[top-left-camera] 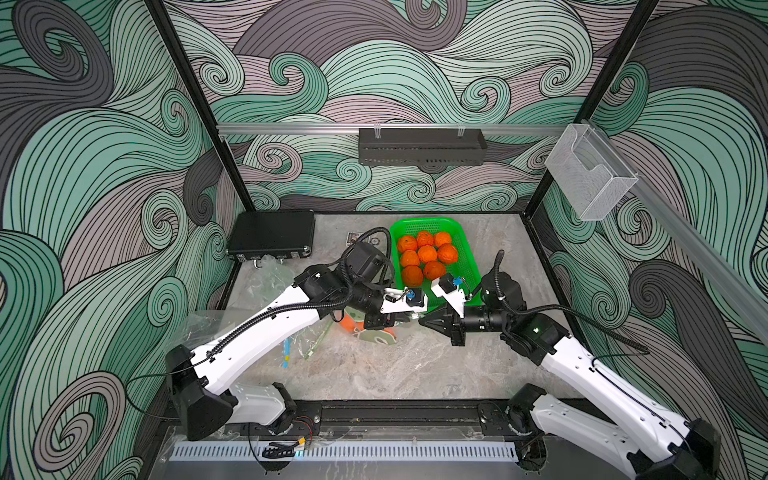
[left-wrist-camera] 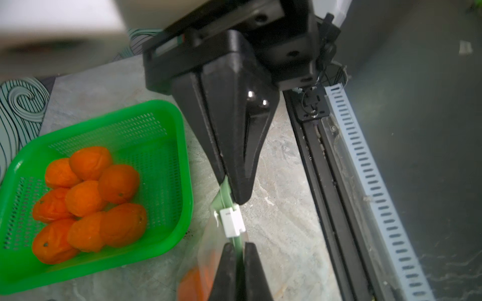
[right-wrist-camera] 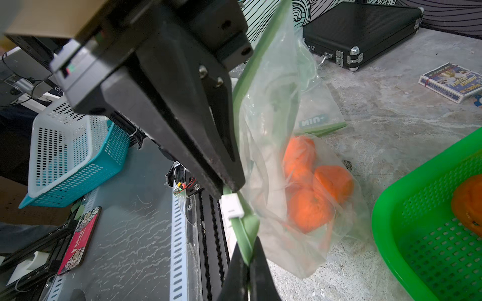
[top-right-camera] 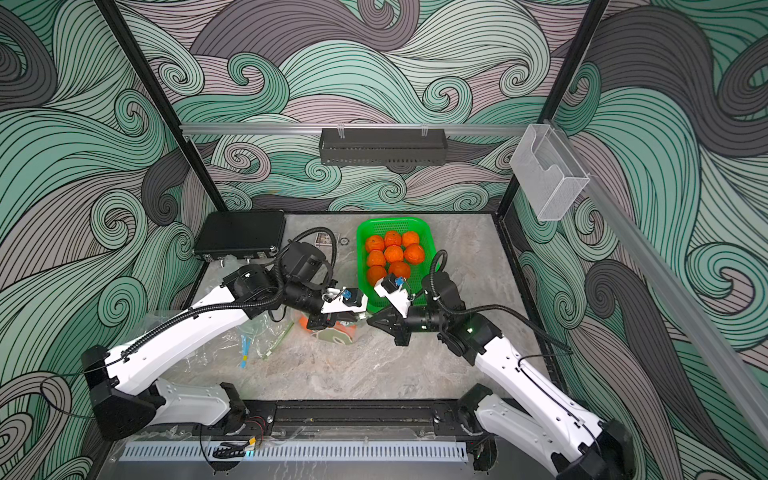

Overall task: Open the zip-top bag and take out the orange
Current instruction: Unzip the zipper on the zipper food storage bag.

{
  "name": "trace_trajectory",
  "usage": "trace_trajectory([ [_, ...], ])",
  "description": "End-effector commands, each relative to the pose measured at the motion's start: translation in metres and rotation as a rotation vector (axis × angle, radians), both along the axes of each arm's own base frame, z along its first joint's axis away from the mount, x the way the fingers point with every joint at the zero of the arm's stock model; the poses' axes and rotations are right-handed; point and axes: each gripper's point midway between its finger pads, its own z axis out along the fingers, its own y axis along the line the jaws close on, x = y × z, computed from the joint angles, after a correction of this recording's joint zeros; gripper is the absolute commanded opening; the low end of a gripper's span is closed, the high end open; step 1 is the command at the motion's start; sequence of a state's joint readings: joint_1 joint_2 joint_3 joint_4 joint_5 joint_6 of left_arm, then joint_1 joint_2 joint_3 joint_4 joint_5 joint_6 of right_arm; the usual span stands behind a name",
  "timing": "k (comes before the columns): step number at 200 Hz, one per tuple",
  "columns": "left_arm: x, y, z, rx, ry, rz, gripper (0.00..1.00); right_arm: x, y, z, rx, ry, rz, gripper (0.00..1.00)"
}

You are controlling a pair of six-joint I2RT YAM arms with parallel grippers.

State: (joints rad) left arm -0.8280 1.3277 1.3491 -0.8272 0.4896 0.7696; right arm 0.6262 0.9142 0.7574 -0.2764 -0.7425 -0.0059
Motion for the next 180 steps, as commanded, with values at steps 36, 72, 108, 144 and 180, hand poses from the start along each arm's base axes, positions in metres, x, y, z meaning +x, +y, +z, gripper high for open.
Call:
trace_trajectory([
  [36,0.0,0.008,-0.003,0.033,-0.016,0.022,0.0,-0.003,-0.007,0.022,0.1,-0.297,0.012,0.41],
  [72,-0.005,0.011,0.003,0.01,-0.029,0.014,0.0,-0.007,-0.01,0.027,0.209,-0.516,-0.001,0.49],
  [108,-0.011,0.014,0.007,-0.009,-0.036,-0.006,0.0,-0.005,-0.006,0.023,0.218,-0.6,-0.007,0.53],
  [144,-0.014,0.017,0.007,-0.011,-0.036,-0.008,0.0,-0.004,-0.002,0.025,0.224,-0.639,-0.001,0.43],
  [180,-0.013,0.017,0.009,-0.018,-0.038,-0.003,0.0,-0.009,0.002,0.022,0.227,-0.623,0.034,0.22],
])
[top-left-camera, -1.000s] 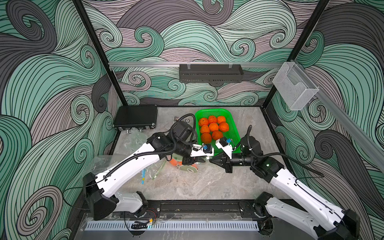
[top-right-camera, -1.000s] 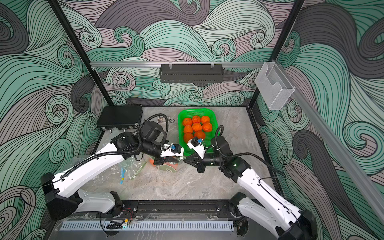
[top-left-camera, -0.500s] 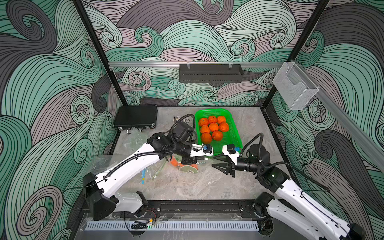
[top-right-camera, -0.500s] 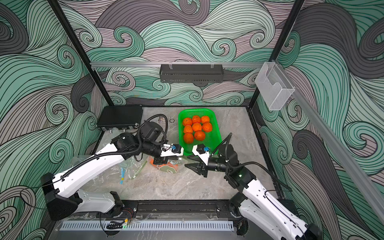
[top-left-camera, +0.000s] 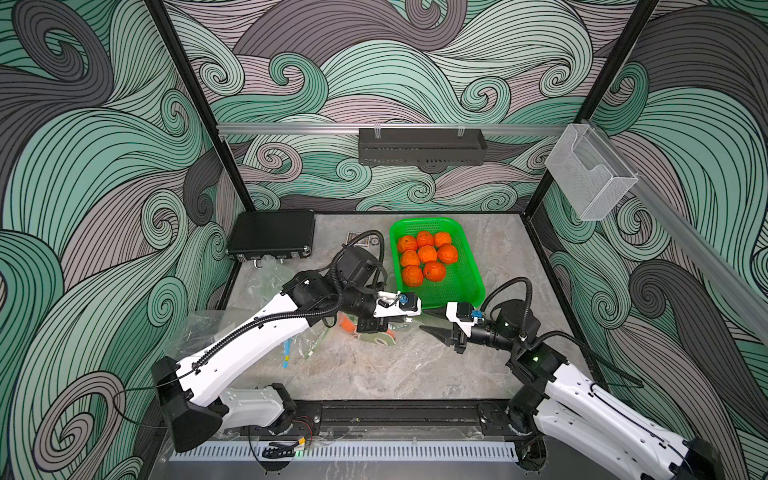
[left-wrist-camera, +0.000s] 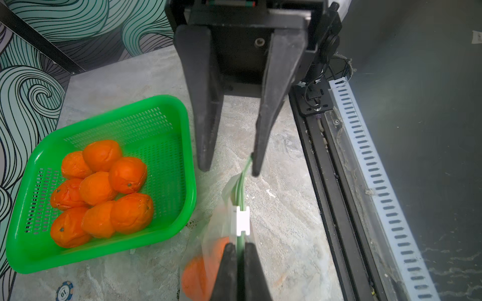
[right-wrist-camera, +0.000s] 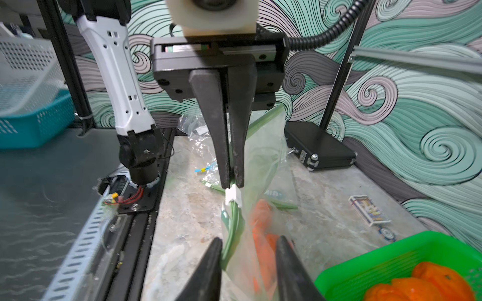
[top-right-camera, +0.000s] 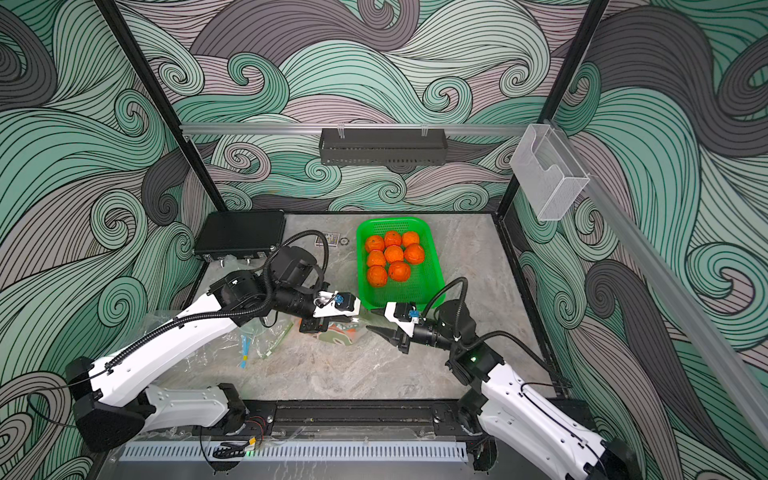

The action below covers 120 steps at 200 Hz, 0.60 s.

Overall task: Open the zip-top bag and take out the orange
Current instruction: Unzip the zipper on the zipper food storage bag.

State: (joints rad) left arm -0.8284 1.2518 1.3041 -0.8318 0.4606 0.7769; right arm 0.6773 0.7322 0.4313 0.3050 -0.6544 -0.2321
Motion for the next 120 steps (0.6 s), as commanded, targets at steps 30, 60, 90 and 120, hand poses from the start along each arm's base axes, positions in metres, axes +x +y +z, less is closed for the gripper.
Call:
trace_trajectory([
  [30,-0.006,0.001,0.004,-0.019,0.001,-0.017,0.0,-0.006,0.003,0.012,0.035,-0.035,0.037,0.04],
  [60,-0.005,0.001,0.003,-0.015,0.002,-0.013,0.3,-0.007,0.004,0.015,0.037,0.005,0.043,0.0],
  [90,0.0,-0.006,0.013,-0.088,-0.027,0.002,0.63,-0.007,0.006,0.013,0.027,0.029,0.056,0.0],
  [120,0.001,-0.014,0.019,-0.14,-0.037,-0.008,0.59,-0.007,0.006,0.012,0.02,0.036,0.052,0.0],
])
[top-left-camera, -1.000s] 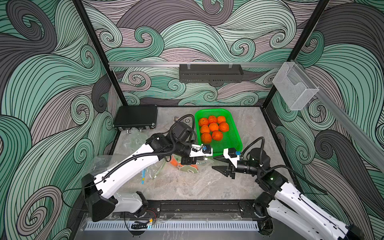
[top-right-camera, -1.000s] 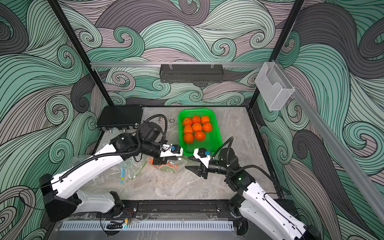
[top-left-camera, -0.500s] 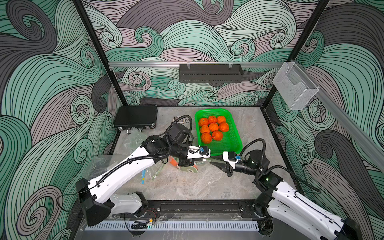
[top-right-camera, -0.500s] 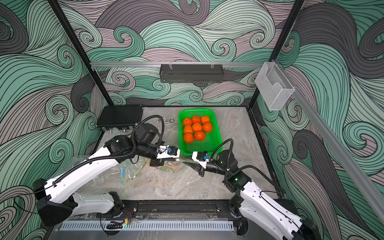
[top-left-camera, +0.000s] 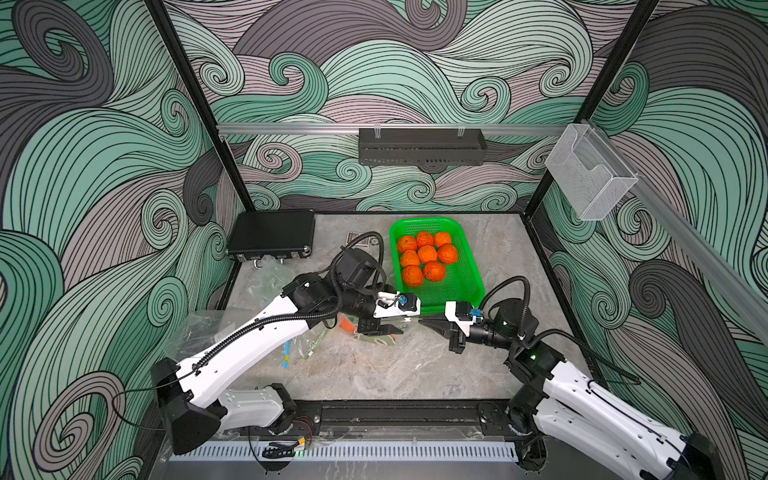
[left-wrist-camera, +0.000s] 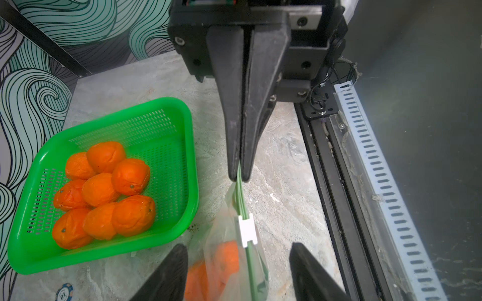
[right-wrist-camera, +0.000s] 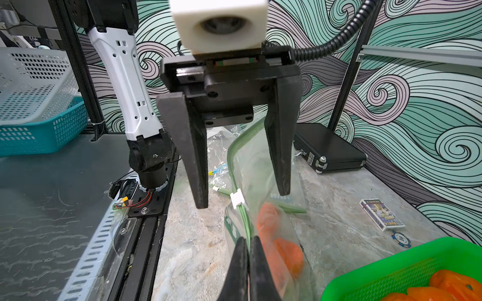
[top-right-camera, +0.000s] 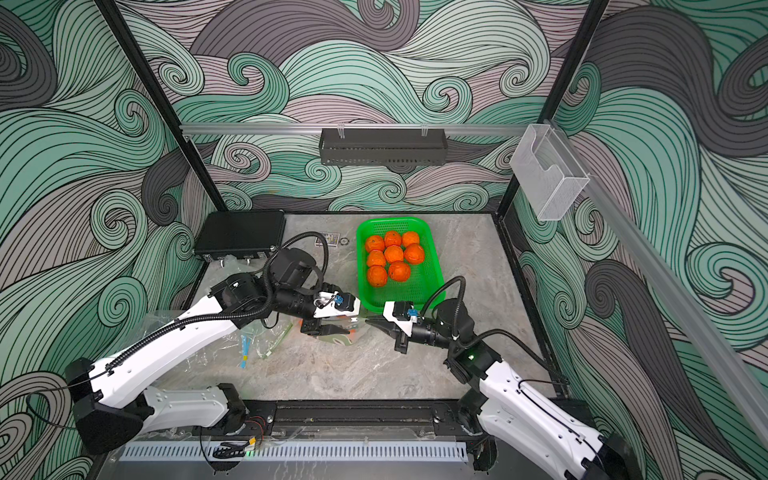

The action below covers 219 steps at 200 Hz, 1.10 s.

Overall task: Open the zip-top bag and take out the orange
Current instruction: Unzip the zipper on the zipper food storage bag.

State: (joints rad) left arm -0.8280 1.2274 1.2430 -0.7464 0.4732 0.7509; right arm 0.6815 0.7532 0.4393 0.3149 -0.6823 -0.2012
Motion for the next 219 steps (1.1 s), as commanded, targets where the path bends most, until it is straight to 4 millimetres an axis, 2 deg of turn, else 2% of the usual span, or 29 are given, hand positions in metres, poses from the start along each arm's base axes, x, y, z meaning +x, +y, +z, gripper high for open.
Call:
trace_trajectory([
  [1,0.0,-0.01,0.022,-0.097,-0.031,-0.017,0.59,-0.004,0.002,0.012,0.014,0.003,0.021,0.0],
  [37,0.003,-0.015,0.019,-0.096,-0.016,-0.015,0.4,-0.003,0.002,0.011,0.01,0.012,0.019,0.0],
  [71,0.001,-0.015,0.015,-0.09,-0.009,-0.019,0.38,-0.002,0.001,0.01,0.008,0.017,0.012,0.0],
  [91,-0.001,-0.014,0.009,-0.071,0.011,-0.026,0.44,-0.002,0.001,0.01,0.009,0.015,0.012,0.0],
  [111,-0.005,-0.016,0.004,-0.064,0.025,-0.037,0.44,-0.001,0.001,0.009,0.006,0.019,0.008,0.0],
  [130,-0.006,-0.017,0.001,-0.06,0.029,-0.041,0.39,-0.001,0.002,0.008,0.003,0.022,0.007,0.0],
  [164,-0.005,-0.018,-0.001,-0.054,0.028,-0.037,0.19,0.0,0.002,0.006,-0.001,0.028,0.008,0.0],
  [206,-0.004,-0.017,-0.001,-0.05,0.027,-0.03,0.0,0.0,0.002,0.006,-0.002,0.029,0.004,0.0],
  [219,-0.004,-0.016,-0.001,-0.045,0.028,-0.027,0.0,0.001,0.001,0.007,0.001,0.027,-0.004,0.0],
])
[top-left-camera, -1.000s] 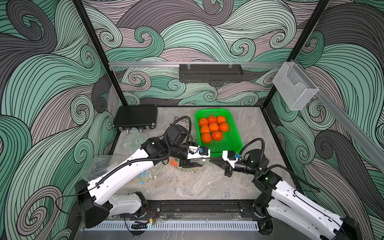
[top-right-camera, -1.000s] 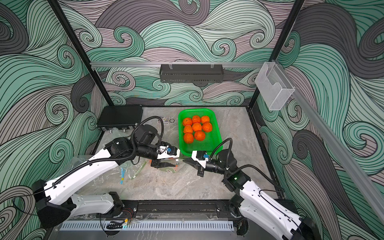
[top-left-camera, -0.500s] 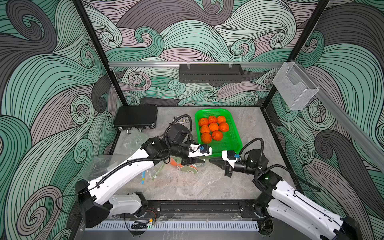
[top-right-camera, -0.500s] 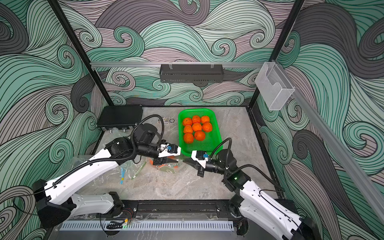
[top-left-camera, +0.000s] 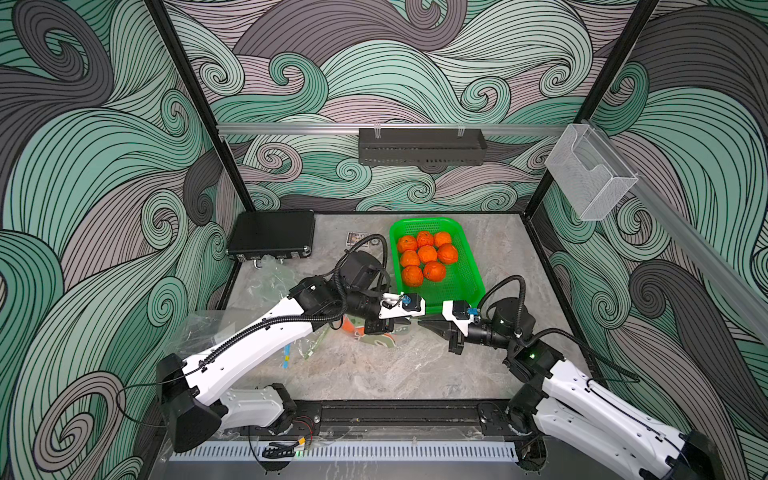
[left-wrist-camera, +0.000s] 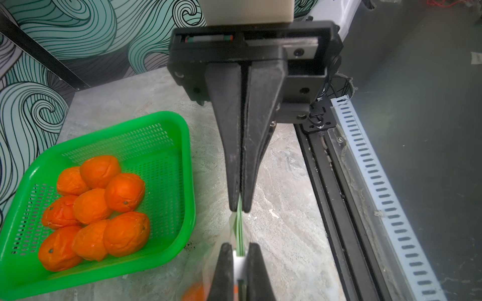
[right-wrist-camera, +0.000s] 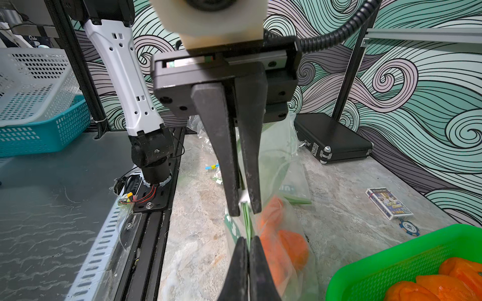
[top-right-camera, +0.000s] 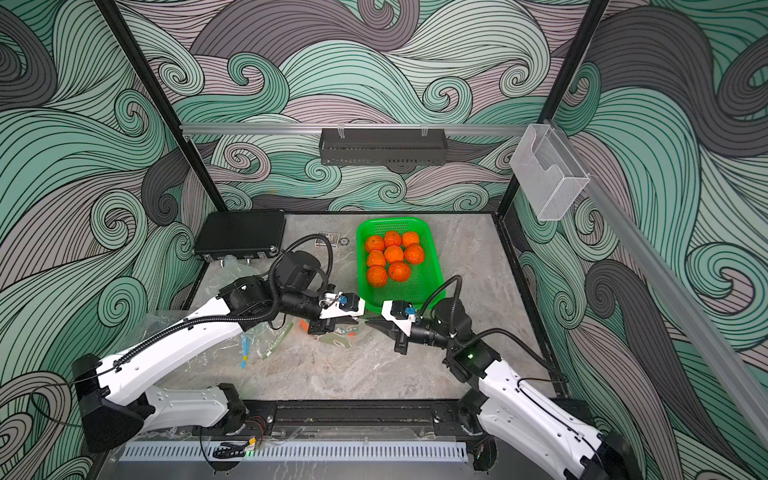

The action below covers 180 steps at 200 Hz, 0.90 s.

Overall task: Open the zip-top bag and take out the orange
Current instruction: Unzip the zipper on the zipper food storage bag.

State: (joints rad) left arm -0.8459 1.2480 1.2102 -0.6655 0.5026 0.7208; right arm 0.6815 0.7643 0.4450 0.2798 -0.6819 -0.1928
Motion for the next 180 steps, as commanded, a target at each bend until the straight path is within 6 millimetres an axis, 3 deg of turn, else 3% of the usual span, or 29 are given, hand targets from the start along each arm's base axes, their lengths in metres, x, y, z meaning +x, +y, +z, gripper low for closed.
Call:
trace_trajectory([
  [1,-0.002,-0.002,0.004,-0.009,0.007,-0.007,0.0,0.0,0.001,0.015,0.025,-0.011,-0.004,0.0],
  [75,0.005,0.027,0.008,0.111,-0.045,0.101,0.0,0.017,-0.016,0.037,0.069,-0.02,-0.147,0.0],
  [122,0.009,0.057,0.016,0.194,-0.087,0.206,0.0,0.041,-0.034,0.041,0.079,-0.008,-0.28,0.0],
  [180,0.004,0.09,0.022,0.257,-0.096,0.306,0.0,0.051,-0.044,0.044,0.088,-0.01,-0.325,0.0],
])
